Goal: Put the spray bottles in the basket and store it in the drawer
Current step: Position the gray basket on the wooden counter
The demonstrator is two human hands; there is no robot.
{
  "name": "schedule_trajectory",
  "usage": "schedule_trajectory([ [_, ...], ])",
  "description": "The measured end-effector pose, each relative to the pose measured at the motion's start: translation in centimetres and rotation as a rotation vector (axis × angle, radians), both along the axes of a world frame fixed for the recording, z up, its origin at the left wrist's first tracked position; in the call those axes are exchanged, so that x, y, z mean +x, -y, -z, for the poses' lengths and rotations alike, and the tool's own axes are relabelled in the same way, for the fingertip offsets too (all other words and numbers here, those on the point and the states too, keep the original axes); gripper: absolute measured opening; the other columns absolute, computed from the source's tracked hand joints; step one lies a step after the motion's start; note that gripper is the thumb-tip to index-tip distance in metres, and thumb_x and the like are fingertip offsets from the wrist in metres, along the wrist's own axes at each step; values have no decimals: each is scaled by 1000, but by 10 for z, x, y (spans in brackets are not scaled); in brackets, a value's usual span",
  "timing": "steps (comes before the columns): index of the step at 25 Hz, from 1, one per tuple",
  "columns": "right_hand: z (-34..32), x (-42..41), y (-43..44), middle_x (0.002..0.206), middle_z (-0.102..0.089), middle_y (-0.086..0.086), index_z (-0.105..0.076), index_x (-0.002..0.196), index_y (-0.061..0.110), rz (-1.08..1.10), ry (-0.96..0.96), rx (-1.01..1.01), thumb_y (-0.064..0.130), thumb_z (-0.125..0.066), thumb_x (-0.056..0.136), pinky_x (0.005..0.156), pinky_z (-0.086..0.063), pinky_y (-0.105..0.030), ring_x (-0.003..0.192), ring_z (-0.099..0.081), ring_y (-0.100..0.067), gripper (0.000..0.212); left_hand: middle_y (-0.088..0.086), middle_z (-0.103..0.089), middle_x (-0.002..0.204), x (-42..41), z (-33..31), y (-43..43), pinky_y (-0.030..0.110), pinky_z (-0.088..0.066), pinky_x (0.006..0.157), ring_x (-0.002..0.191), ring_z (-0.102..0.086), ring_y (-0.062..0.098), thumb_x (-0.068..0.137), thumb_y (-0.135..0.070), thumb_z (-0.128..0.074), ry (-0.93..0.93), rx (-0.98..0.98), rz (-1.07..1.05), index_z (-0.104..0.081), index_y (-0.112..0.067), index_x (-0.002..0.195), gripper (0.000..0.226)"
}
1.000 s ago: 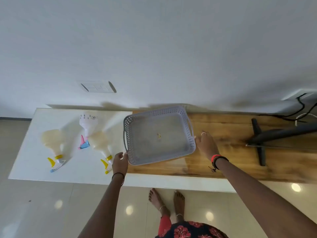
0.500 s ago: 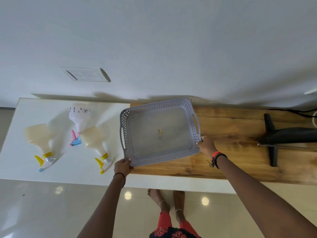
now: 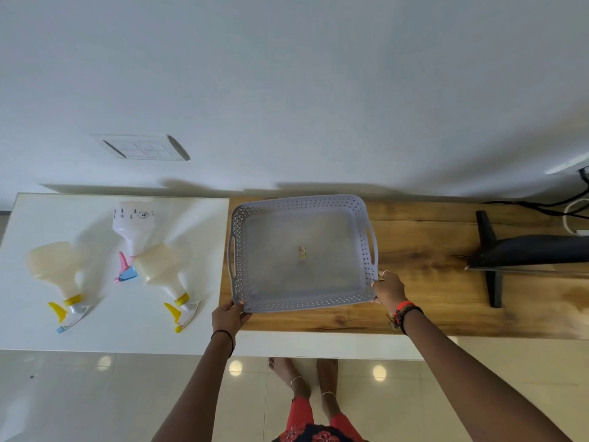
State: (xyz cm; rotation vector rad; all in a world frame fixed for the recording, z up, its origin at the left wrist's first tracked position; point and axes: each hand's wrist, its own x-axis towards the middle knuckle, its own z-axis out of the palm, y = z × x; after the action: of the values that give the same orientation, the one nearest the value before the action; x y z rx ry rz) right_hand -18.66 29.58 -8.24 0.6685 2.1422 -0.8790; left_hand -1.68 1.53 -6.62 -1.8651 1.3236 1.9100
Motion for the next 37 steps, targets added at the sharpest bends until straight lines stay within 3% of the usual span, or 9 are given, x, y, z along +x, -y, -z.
schedule_trajectory([
  [7, -1, 15, -51, 133, -56, -22, -49, 136, 0, 167, 10, -7, -6, -43, 94, 91, -54, -53, 113, -60, -42, 42, 19, -56, 117, -15, -4, -40, 17, -57, 61, 103, -53, 29, 96, -2, -45, -34, 66, 73, -45, 9, 133, 38],
  [10, -2, 18, -65, 133, -56, -24, -48, 136, 0, 196, 8, -4, -6, -44, 94, 91, -54, -53, 113, -60, -43, 42, 15, -54, 112, -19, -6, -52, 12, -53, 49, 102, -53, 29, 96, -1, -45, -40, 67, 87, -45, 9, 132, 37],
  [15, -8, 15, -71, 134, -56, -24, -47, 138, 1, 202, 13, -33, -5, -46, 94, 92, -54, -52, 114, -60, -42, 44, 15, -54, 111, -20, -5, -60, 11, -52, 46, 96, -55, 28, 95, -1, -47, -21, 43, 108, -46, 7, 132, 38],
  [18, -11, 13, -71, 133, -56, -23, -49, 135, 0, 206, 14, -53, -3, -48, 94, 93, -53, -52, 116, -58, -41, 42, 14, -54, 107, -19, -6, -57, 12, -51, 51, 88, -56, 24, 95, -3, -49, 4, 19, 167, -47, 6, 132, 38],
  [21, -17, 17, -67, 133, -55, -24, -44, 137, -2, 155, -7, -4, 9, -54, 93, 95, -50, -44, 118, -55, -39, 46, 16, -54, 107, -17, -8, -56, 22, -48, 69, 82, -55, 21, 96, -8, -49, 5, -8, 194, -45, 3, 135, 41],
  [23, -23, 20, -63, 132, -54, -26, -39, 140, -3, 143, -87, 57, 15, -55, 93, 93, -49, -42, 118, -55, -40, 53, 19, -57, 123, -13, -13, -54, 34, -48, 90, 111, -57, 30, 97, -15, -47, 12, -50, 189, -42, 1, 138, 44],
  [25, -31, 22, -57, 133, -51, -28, -38, 141, -2, 187, -196, 88, 16, -55, 93, 93, -51, -47, 114, -56, -43, 54, 20, -55, 132, -11, -21, -53, 39, -44, 95, 123, -53, 34, 98, -18, -44, 24, -120, 163, -43, 1, 136, 42],
  [31, -65, 34, -25, 136, -45, -29, -42, 139, -5, 225, -452, -24, 10, -54, 93, 103, -45, -45, 124, -47, -42, 50, 18, -66, 115, 4, -51, -28, 42, -47, 101, 108, -63, 29, 96, -19, -45, 16, -460, 42, -57, -5, 119, 29],
  [37, -93, 36, 33, 141, -45, -21, -46, 136, 0, 31, -603, -106, 10, -53, 95, 111, -37, -43, 132, -44, -33, 43, 15, -67, 114, 34, -56, 12, 36, -44, 93, 107, -64, 29, 96, -18, -44, 63, -556, -83, -57, -6, 116, 26],
])
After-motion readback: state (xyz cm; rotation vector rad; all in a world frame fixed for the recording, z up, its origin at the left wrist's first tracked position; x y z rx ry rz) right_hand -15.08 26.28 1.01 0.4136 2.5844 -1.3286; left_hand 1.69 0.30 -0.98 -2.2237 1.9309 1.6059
